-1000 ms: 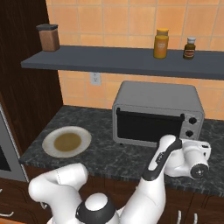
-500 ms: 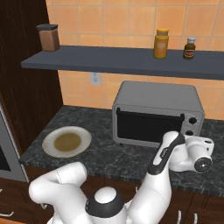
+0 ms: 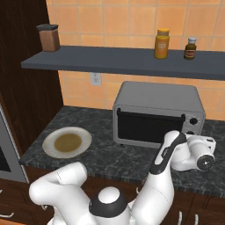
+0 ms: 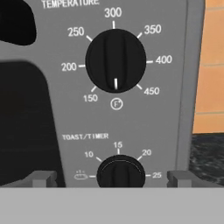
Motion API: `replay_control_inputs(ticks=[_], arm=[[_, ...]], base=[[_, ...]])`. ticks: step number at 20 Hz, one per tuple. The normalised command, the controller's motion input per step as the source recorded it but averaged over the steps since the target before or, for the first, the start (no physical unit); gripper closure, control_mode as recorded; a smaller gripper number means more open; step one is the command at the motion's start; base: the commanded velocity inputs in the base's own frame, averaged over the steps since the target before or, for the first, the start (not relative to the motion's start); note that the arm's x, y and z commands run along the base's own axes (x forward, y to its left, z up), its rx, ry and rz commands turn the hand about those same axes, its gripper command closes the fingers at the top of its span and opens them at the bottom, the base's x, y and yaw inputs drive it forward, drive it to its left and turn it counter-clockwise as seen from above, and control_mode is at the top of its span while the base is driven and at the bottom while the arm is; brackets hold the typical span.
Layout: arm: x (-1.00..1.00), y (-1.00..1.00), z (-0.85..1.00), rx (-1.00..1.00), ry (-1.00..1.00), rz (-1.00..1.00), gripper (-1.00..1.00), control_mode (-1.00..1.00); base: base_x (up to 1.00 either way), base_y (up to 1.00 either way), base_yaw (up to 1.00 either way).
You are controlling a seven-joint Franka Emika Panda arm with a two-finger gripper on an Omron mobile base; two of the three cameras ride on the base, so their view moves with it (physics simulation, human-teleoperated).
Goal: Pick up the kebab skewer and baguette bread, and place them inside the toaster oven. Close the toaster oven door and start by setting the timer.
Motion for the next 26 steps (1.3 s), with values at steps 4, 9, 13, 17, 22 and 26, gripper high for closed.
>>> replay_control_inputs(ticks=[4, 9, 13, 17, 22, 26], arm=[[0.01, 0.00, -0.01, 0.00, 0.00, 0.00, -1.00, -1.00], [0.03, 0.00, -0.05, 0.00, 0.00, 0.00, -1.00, -1.00], [0.04, -0.01, -0.03, 0.00, 0.00, 0.00, -1.00, -1.00], [0.03, -0.03, 0.00, 0.00, 0.00, 0.00, -1.00, -1.00], [0.00, 0.00, 0.00, 0.00, 0.00, 0.00, -1.00, -1.00], [0.00, 0.00, 0.00, 0.00, 0.00, 0.00, -1.00, -1.00]], base=[[0.00, 0.00, 0.00], [0.00, 0.00, 0.00], [0.00, 0.00, 0.00], [0.00, 0.00, 0.00], [0.00, 0.00, 0.00], [0.00, 0.00, 0.00]])
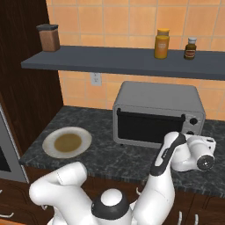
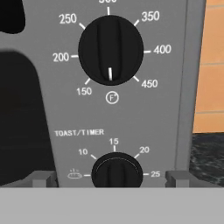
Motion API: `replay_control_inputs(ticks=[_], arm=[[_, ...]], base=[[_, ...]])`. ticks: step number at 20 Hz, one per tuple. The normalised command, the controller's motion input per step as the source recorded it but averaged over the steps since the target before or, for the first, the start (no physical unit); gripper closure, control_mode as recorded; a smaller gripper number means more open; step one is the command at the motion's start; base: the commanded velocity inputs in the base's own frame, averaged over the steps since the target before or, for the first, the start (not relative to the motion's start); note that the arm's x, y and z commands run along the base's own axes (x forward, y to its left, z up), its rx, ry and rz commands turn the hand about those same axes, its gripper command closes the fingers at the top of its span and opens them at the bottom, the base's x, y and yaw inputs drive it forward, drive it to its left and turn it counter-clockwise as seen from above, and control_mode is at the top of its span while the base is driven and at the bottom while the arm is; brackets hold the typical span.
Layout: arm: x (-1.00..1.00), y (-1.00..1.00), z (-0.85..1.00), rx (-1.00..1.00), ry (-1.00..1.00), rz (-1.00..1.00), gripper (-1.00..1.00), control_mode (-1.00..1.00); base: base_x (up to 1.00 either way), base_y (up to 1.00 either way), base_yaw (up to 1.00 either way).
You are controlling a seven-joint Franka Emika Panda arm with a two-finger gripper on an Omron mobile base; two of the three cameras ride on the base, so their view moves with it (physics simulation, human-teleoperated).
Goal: Pick up the kebab skewer and baguette bread, and place them inside the toaster oven. Close the toaster oven door and start by setting the timer.
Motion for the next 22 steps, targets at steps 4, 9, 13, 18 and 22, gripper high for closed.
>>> replay_control_inputs(ticks=[4, 9, 13, 18, 22], arm=[[0.00, 0.00, 0.00, 0.00, 0.00, 0.00, 1.00, -1.00], [0.00, 0.00, 0.00, 0.00, 0.00, 0.00, 1.00, -1.00], [0.00, 0.00, 0.00, 0.00, 0.00, 0.00, 1.00, -1.00], [0.00, 0.00, 0.00, 0.00, 0.00, 0.00, 1.00, -1.00], [0.21, 0.02, -0.18, 0.00, -0.08, 0.00, 1.00, -1.00]], base=[[0.00, 0.00, 0.00], [0.00, 0.00, 0.00], [0.00, 0.00, 0.00], [0.00, 0.00, 0.00], [0.00, 0.00, 0.00]])
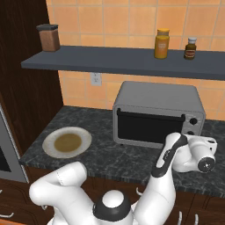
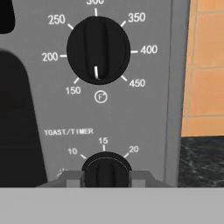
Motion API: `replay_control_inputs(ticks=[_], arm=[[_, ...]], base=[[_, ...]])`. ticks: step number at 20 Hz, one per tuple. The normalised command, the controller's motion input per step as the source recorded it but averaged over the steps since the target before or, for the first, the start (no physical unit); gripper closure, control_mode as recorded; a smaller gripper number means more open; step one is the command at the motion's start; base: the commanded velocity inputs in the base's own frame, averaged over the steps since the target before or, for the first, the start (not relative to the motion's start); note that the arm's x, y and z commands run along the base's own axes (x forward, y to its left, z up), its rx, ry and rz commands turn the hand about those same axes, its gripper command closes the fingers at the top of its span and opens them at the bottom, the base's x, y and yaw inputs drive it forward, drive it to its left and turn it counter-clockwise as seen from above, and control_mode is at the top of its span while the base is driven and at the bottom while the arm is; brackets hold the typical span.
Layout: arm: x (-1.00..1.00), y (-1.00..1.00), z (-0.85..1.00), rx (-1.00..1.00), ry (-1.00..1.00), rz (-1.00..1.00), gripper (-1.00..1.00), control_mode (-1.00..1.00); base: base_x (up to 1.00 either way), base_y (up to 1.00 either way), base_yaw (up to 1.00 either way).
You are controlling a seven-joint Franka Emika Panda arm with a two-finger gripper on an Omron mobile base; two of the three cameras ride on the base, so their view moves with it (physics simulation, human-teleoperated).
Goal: Pick up the kebab skewer and baguette bread, and place them inside the toaster oven. Close the toaster oven door and start by setting the timer.
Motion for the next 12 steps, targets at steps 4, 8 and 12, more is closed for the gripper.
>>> replay_control_inputs(ticks=[4, 8, 12], arm=[[0.17, 0.00, -0.10, 0.00, -0.06, 0.00, 1.00, -1.00], [0.00, 0.00, 0.00, 0.00, 0.00, 0.00, 1.00, -1.00], [0.00, 0.00, 0.00, 0.03, 0.00, 0.00, 1.00, -1.00]], base=[[0.00, 0.00, 0.00], [0.00, 0.00, 0.00], [0.00, 0.00, 0.00]])
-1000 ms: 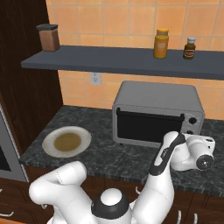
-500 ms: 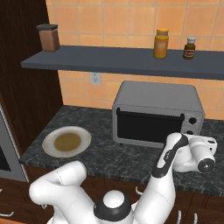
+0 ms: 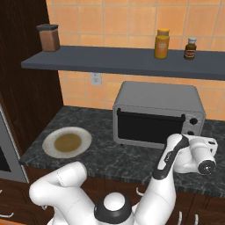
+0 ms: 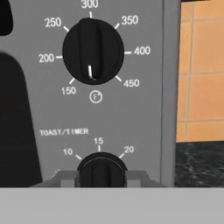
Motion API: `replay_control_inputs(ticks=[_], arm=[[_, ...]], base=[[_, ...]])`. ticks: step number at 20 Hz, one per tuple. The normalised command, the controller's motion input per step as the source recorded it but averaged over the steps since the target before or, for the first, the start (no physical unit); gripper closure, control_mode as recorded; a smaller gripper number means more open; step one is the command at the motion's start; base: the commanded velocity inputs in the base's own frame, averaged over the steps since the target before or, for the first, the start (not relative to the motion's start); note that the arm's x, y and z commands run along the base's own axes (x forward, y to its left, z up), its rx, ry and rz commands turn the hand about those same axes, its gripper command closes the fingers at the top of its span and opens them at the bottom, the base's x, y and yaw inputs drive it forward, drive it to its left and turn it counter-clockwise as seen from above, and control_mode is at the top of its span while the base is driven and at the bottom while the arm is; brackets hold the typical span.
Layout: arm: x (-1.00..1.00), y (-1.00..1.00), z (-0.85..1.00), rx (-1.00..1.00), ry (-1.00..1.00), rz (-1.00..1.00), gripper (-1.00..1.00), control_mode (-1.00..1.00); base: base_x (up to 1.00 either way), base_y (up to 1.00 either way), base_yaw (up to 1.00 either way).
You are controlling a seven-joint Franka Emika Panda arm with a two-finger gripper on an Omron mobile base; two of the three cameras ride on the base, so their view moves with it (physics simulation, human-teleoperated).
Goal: Pick up the kebab skewer and baguette bread, and place them inside the toaster oven. Close the toaster oven door and start by setting the timer.
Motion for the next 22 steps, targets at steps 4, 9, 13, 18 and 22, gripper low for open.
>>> replay_control_inputs(ticks=[4, 9, 13, 18, 22], arm=[[0.00, 0.00, 0.00, 0.12, 0.00, 0.00, 1.00, -1.00], [0.00, 0.00, 0.00, 0.12, 0.00, 0.00, 1.00, -1.00], [0.00, 0.00, 0.00, 0.13, 0.00, 0.00, 1.00, -1.00], [0.00, 0.00, 0.00, 0.13, 0.00, 0.00, 1.00, -1.00], [0.00, 0.00, 0.00, 0.12, 0.00, 0.00, 1.00, -1.00]], base=[[0.00, 0.00, 0.00], [0.00, 0.00, 0.00], [0.00, 0.00, 0.00], [0.00, 0.00, 0.00], [0.00, 0.00, 0.00]])
